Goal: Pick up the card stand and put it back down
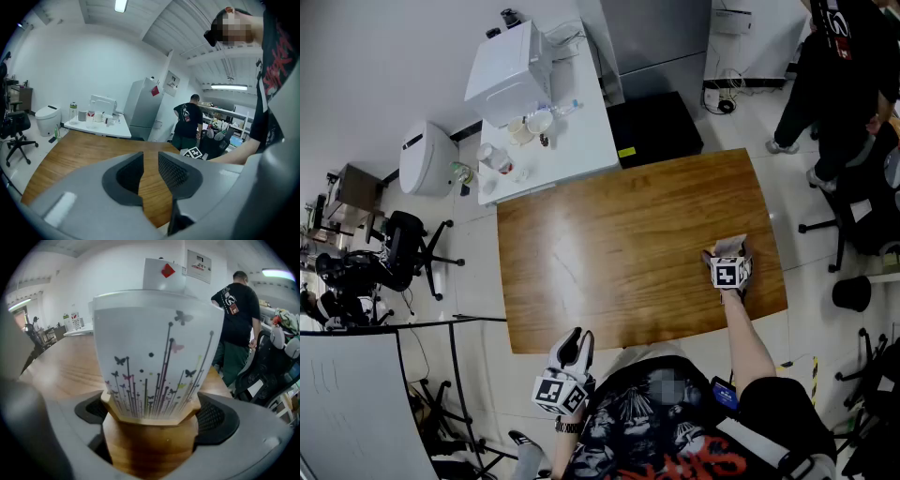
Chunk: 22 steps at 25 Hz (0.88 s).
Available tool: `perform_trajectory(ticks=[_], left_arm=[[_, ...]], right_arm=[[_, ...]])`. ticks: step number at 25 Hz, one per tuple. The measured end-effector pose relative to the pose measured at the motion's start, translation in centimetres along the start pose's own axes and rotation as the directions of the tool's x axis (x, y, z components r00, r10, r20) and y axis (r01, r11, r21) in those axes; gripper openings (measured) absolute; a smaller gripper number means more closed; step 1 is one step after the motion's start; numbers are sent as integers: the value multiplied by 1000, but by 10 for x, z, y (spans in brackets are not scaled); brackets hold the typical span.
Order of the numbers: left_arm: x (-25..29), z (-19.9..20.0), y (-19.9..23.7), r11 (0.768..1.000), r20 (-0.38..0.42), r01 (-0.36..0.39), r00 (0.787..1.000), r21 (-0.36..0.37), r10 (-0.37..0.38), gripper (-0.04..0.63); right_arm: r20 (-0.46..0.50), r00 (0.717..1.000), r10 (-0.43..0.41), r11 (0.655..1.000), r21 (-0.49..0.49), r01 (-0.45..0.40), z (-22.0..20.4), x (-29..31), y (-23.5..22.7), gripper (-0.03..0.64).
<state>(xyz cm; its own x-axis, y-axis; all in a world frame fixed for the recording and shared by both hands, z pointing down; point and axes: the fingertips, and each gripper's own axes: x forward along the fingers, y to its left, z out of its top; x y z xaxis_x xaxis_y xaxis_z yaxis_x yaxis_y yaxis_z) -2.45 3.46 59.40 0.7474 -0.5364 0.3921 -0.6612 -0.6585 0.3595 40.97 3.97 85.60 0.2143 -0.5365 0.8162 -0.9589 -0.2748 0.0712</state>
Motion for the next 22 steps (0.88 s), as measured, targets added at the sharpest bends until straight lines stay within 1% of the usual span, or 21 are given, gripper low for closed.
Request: perform_trajectory(ticks=[2,4,8,10,13,15,17,19,22], left_arm=[[4,-1,0,999,12,24,1000,22,-24,75],[8,1,1,998,19,46,999,44,-47,75],[23,11,0,992,18,106,994,72,-108,75],[36,14,-8,983,0,161,987,91,-162,75],[57,17,-24,958,-45,257,966,129,-254,75],[67,25,-32,943,-44,303,953,139,-300,77],[75,34,-41,931,-31,333,943,150,-332,77],[81,42,-46,924,-6,350,936,151,-353,77],[82,56,-45,928,62,362,928,88,-368,84]], right_arm=[[32,999,-23,1000,-5,23,7,-12,-1,552],[90,995,-35,999,4,35,18,-34,3,551],[239,971,-24,998,57,10,43,-111,18,550],[301,953,-20,998,70,-2,55,-158,22,550],[376,926,-16,997,73,-12,70,-221,29,551],[402,916,-4,996,78,-30,74,-249,36,551],[416,909,1,995,88,-41,73,-267,37,551],[430,903,-14,996,88,-27,75,-279,34,551],[443,897,-15,998,63,-15,80,-289,30,551]])
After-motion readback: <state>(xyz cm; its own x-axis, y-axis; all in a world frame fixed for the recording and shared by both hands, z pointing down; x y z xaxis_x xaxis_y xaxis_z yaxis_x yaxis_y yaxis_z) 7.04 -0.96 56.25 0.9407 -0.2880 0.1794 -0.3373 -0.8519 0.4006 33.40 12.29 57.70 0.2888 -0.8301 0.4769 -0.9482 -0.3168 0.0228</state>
